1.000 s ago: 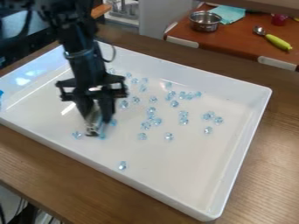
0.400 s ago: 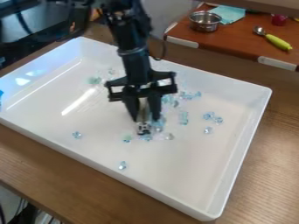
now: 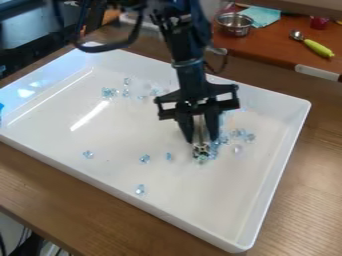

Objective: Sweep into pile

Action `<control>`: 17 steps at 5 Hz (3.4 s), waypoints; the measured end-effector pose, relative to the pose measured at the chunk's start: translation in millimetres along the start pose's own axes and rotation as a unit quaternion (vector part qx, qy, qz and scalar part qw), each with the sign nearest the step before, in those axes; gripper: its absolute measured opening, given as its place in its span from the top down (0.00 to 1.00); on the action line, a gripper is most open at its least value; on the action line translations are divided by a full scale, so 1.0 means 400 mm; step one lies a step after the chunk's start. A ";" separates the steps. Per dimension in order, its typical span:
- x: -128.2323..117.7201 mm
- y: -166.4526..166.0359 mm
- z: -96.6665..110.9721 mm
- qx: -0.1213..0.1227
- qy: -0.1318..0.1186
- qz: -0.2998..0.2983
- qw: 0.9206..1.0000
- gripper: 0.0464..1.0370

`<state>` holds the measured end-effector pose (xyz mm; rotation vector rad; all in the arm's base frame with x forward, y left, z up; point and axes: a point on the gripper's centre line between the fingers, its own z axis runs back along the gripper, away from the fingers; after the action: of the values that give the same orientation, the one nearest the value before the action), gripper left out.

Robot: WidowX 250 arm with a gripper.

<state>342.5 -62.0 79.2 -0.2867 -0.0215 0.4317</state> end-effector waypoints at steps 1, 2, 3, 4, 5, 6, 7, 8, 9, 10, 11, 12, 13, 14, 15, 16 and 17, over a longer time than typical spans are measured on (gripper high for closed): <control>-0.012 -0.054 -0.016 -0.004 -0.002 -0.004 1.000 0.66; -0.010 -0.098 -0.029 -0.011 -0.007 -0.004 1.000 0.66; -0.002 -0.121 -0.030 -0.017 -0.001 0.007 1.000 0.66; -0.015 -0.118 -0.024 -0.021 0.021 0.011 0.999 0.66; -0.005 -0.089 0.090 -0.060 0.020 0.023 0.998 0.66; 0.011 -0.021 0.187 -0.091 0.018 0.033 0.995 0.66; 0.013 0.062 0.245 -0.089 0.029 0.044 0.995 0.66; 0.030 0.151 0.266 -0.050 0.021 0.030 0.998 0.66; 0.040 0.237 0.273 -0.002 -0.012 0.005 1.000 0.66; 0.038 0.307 0.237 0.058 -0.046 -0.018 0.997 0.66; 0.042 0.340 0.209 0.088 -0.060 -0.030 0.994 0.66; 0.023 0.379 0.161 0.119 -0.060 -0.042 0.990 0.66; 0.010 0.383 0.141 0.135 -0.053 -0.057 0.988 0.66; -0.010 0.391 0.126 0.144 -0.037 -0.061 0.987 0.66; -0.033 0.390 0.112 0.143 -0.023 -0.068 0.987 0.66; -0.049 0.375 0.105 0.145 -0.013 -0.071 0.987 0.66; -0.058 0.358 0.096 0.144 -0.008 -0.068 0.987 0.66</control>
<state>259.6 63.1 76.9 0.0036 0.0049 0.2968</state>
